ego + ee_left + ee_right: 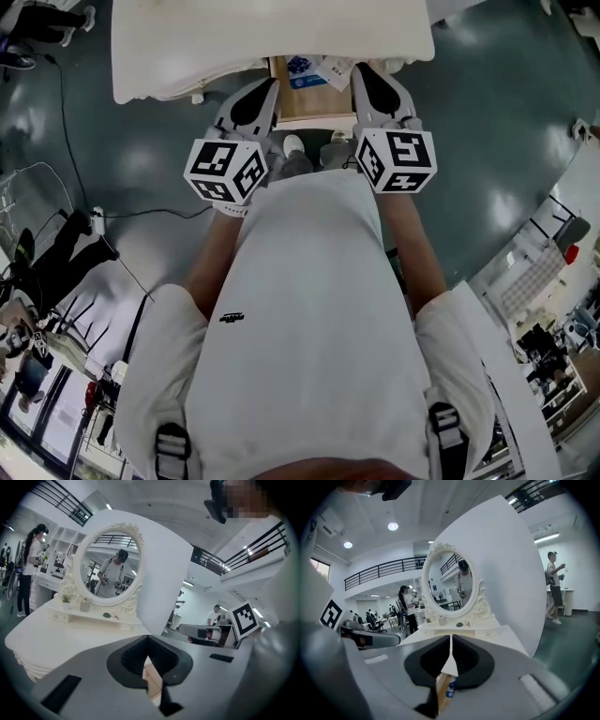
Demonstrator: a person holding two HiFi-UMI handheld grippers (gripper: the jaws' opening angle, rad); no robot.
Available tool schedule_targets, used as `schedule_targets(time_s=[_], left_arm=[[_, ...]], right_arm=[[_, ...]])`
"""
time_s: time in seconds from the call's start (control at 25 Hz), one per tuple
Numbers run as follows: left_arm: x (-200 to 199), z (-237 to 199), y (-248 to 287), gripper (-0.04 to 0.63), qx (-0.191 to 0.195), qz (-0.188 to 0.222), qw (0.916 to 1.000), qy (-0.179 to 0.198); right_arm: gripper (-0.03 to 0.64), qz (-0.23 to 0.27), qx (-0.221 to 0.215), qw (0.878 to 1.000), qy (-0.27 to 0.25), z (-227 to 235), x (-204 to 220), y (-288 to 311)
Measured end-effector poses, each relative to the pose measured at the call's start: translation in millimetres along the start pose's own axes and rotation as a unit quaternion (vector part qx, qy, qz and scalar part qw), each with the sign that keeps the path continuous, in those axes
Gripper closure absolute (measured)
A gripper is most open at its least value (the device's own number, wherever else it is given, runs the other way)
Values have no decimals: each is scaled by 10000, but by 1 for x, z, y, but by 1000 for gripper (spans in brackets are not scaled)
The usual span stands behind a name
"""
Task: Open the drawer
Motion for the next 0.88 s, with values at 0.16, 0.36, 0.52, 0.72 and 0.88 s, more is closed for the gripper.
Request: schedule_targets(time_s=[0.16,0.36,0.52,0.72,0.88], left_arm=[[-11,2,-12,586,-26,179,9998,59],[-27,6,-28,586,-65,508,9986,117],[-36,6,-43,586,-78,725,9972,146],[-45,5,-56,586,-70,938,9954,165],[-48,11,-64,586,-66,1072,9940,209]], right_arm=[[606,193,80,9996,-175,-1,-14,-8],[606,331,121,9985,-417,-2,-26,-20],[606,493,217,9964,-651,-6,-36,-33],[606,798,308,9926,-863,-11,-52,-51],[606,958,332,9906,-922,-13,-56,-65]])
Point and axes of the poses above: the fingertips, and each gripper's own axes: y forward along the fingers, z to its right, x out of its underside, the point moved 6 cm from there along -y, backward along the fingers, and after that the axes turned 14 degrees about -z, right-handed, at the moved point
